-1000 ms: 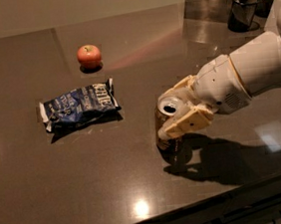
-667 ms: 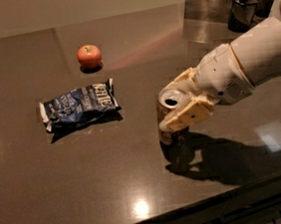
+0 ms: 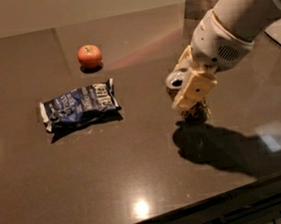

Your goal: Knock orange can over

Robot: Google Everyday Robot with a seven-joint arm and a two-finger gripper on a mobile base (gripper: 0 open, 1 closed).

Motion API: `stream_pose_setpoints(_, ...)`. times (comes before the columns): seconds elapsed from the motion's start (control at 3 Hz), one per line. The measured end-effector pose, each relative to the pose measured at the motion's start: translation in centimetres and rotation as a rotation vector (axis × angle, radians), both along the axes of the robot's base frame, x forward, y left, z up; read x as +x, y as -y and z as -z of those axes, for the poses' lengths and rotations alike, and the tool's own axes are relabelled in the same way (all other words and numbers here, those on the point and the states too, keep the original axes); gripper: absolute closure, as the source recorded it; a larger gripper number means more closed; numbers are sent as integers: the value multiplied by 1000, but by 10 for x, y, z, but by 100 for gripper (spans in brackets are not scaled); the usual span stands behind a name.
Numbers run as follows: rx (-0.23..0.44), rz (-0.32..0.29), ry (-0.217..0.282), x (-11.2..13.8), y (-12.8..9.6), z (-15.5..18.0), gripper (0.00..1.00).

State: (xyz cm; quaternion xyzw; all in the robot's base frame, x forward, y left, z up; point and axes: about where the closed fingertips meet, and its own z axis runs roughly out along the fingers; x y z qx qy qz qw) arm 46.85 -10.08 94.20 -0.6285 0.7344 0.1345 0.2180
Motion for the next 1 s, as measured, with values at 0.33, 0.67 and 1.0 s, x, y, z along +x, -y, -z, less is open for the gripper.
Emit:
stream_pose_setpoints(0.33,-207,-15,-16,15,20,14,98)
stream_pose_setpoints(0.67,-349,-25,-33,24,42,30,67)
stream_pose_setpoints(1.0,-422,-41,-44,27,53,42,36)
